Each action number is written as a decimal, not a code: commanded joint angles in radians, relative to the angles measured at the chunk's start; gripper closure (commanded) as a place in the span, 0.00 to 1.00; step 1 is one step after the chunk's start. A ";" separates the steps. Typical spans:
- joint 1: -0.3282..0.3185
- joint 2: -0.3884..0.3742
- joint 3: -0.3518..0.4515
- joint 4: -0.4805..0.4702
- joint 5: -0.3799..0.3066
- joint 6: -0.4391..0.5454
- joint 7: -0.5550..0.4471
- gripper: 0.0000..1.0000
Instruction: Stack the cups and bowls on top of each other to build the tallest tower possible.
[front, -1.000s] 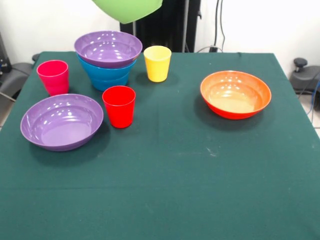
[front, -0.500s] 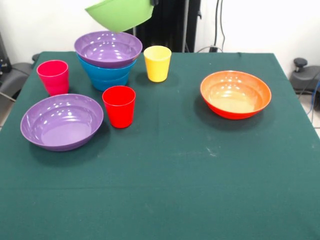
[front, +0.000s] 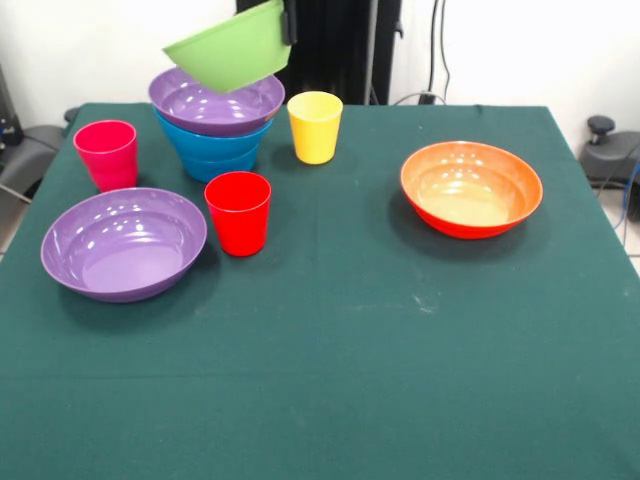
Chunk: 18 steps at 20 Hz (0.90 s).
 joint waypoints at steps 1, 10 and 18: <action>-0.008 0.101 0.006 0.089 -0.095 -0.085 0.015 1.00; -0.041 0.117 0.019 0.133 -0.115 -0.107 0.014 1.00; -0.099 0.122 0.022 0.186 -0.161 -0.160 0.006 1.00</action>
